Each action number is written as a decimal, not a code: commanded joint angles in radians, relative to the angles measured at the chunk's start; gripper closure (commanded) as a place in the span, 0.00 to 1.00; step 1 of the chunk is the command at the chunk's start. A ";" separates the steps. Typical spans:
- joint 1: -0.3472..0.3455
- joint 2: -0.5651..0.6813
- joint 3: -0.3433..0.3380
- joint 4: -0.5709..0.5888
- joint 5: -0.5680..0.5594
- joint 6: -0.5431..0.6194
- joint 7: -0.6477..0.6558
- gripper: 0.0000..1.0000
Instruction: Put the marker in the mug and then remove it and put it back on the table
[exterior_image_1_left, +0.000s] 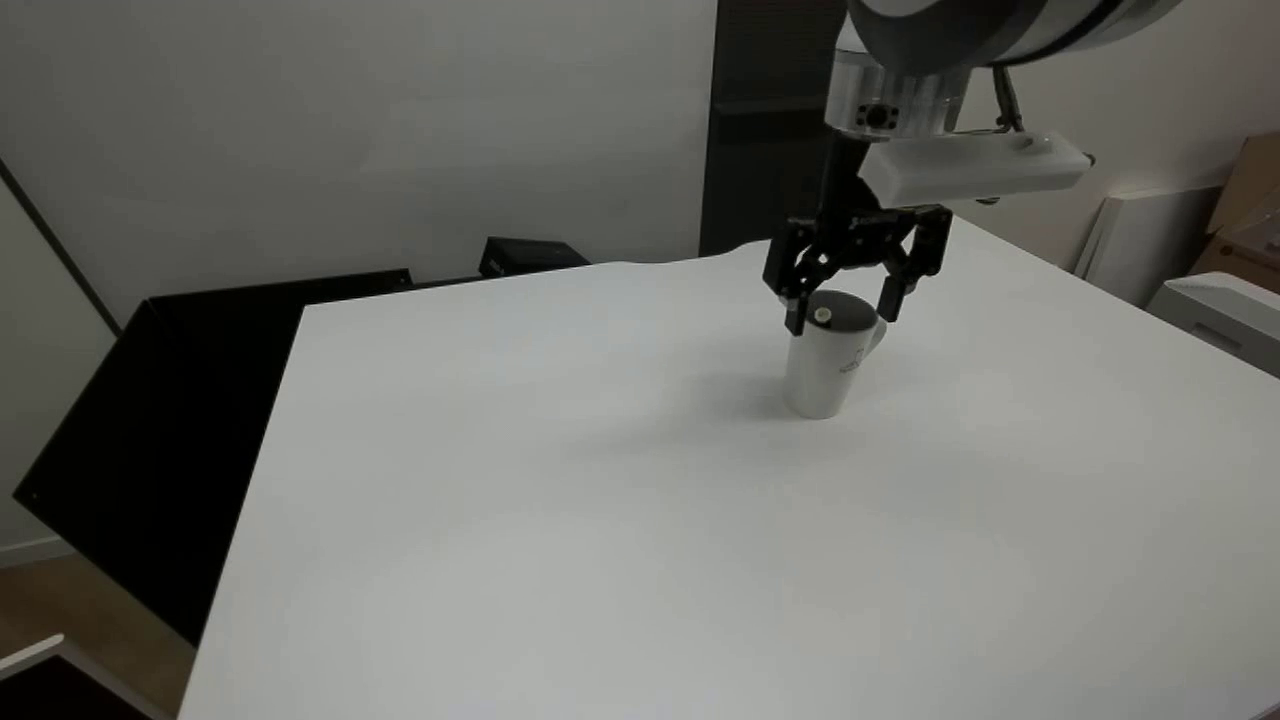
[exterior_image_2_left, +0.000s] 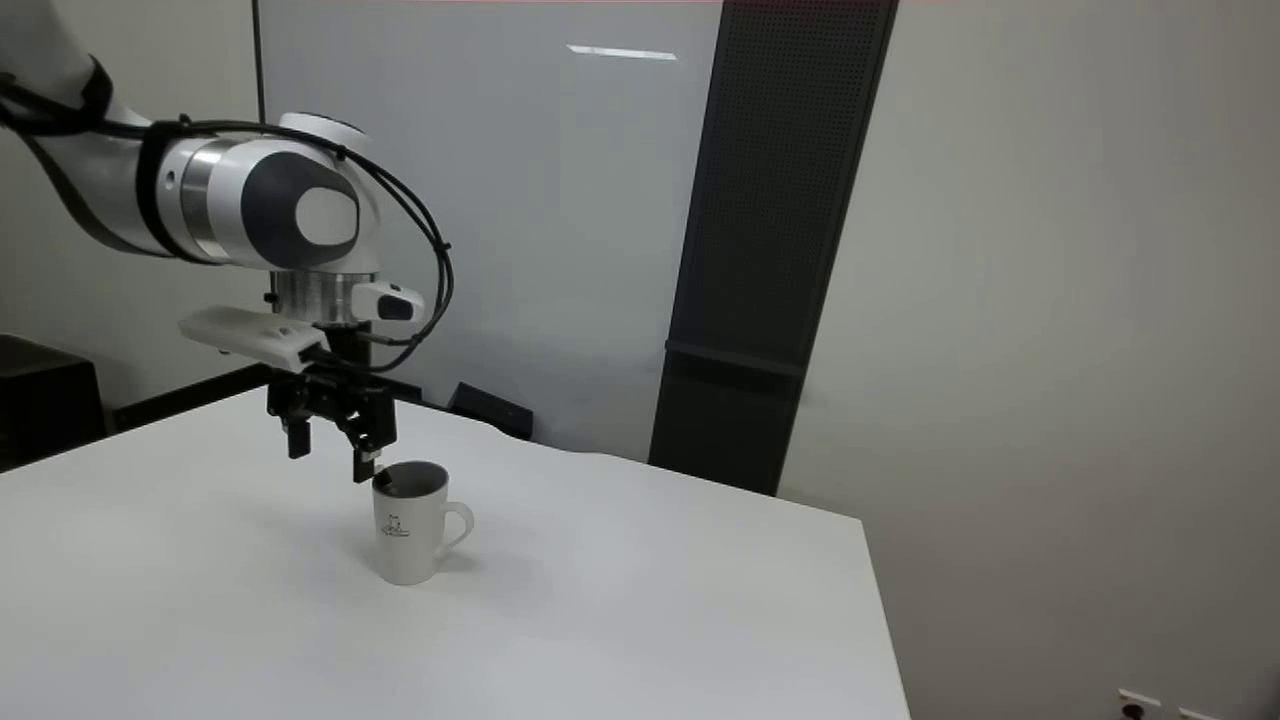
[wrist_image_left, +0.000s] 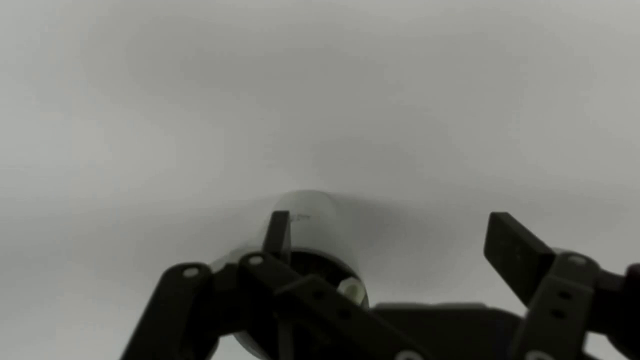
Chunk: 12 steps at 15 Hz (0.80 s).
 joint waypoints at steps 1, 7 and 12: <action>-0.007 -0.042 -0.017 -0.088 -0.066 0.247 0.004 0.00; -0.009 -0.006 -0.025 -0.086 -0.057 0.365 -0.006 0.00; 0.012 -0.004 -0.050 -0.091 -0.092 0.387 0.016 0.00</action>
